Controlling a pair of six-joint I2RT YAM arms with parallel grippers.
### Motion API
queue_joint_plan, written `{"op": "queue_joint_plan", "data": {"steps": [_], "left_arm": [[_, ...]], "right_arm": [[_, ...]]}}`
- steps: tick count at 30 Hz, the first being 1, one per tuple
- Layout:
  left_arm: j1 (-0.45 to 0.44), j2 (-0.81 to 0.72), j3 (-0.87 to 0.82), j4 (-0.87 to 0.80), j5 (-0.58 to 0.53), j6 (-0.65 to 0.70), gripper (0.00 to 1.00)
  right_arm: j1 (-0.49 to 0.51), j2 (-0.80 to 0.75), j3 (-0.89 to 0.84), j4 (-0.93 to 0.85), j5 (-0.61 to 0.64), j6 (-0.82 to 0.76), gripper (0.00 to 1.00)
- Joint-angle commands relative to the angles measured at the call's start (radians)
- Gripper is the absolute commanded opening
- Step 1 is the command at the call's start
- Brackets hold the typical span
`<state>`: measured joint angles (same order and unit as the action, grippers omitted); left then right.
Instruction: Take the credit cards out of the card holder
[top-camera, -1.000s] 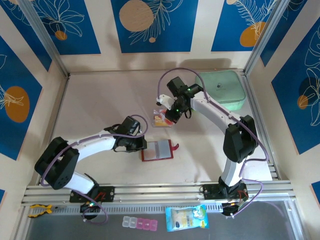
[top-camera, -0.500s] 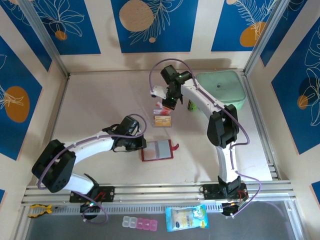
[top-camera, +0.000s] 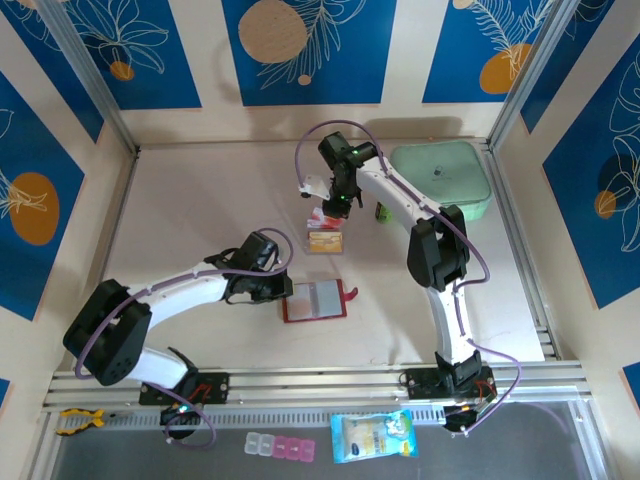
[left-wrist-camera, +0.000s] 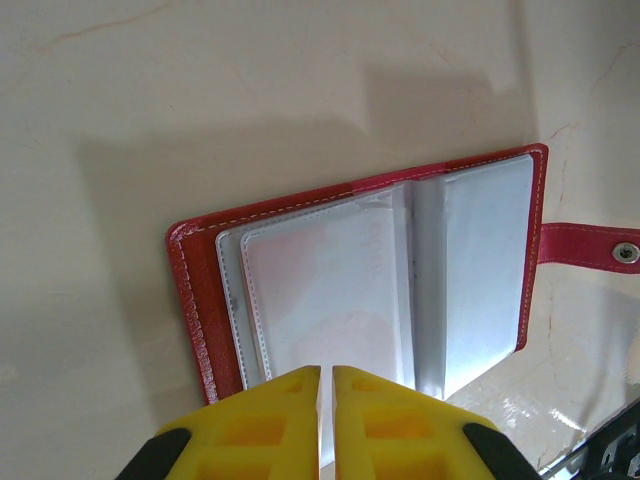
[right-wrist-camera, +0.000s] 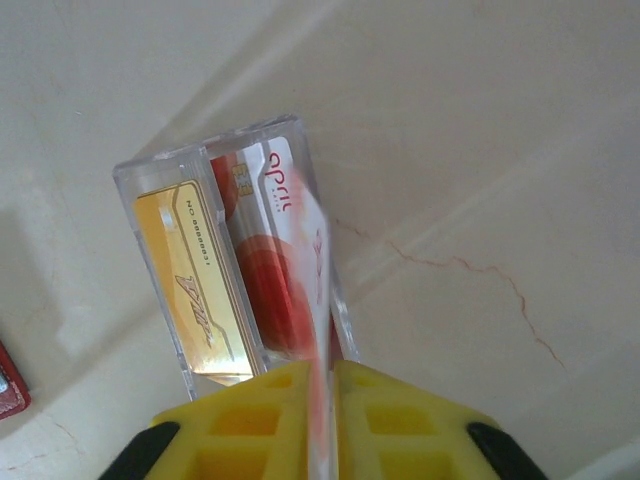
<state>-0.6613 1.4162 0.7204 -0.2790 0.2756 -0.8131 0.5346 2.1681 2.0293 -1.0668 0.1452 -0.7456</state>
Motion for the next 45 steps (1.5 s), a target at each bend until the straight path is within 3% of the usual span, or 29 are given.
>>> {"op": "queue_joint_plan", "data": {"steps": [1, 7, 12, 20, 27, 33, 39, 45], "left_arm": [[0.009, -0.01, -0.016, -0.02, -0.013, -0.004, 0.12], [0.012, -0.005, -0.021, -0.012, -0.014, 0.0, 0.12], [0.017, -0.011, -0.021, -0.009, -0.028, 0.002, 0.12], [0.031, -0.01, -0.037, 0.016, -0.047, 0.004, 0.12], [0.037, -0.005, -0.043, 0.028, -0.049, 0.005, 0.12], [0.04, -0.002, -0.045, 0.028, -0.045, 0.008, 0.12], [0.041, 0.012, -0.05, 0.036, -0.035, 0.006, 0.12], [0.041, 0.015, -0.071, 0.054, -0.016, -0.005, 0.12]], "right_arm": [[0.007, 0.01, 0.002, -0.012, -0.033, 0.006, 0.16], [0.009, -0.039, -0.015, -0.007, -0.064, 0.079, 0.17], [0.013, -0.126, -0.107, 0.059, -0.126, 0.232, 0.17], [0.027, -0.349, -0.395, 0.309, -0.221, 0.67, 0.13], [0.055, -0.52, -0.632, 0.465, -0.251, 0.994, 0.0], [0.117, -0.555, -0.727, 0.494, -0.267, 1.126, 0.0], [0.16, -0.568, -0.847, 0.581, -0.284, 1.361, 0.0], [0.226, -0.537, -0.91, 0.615, -0.291, 1.395, 0.0]]}}
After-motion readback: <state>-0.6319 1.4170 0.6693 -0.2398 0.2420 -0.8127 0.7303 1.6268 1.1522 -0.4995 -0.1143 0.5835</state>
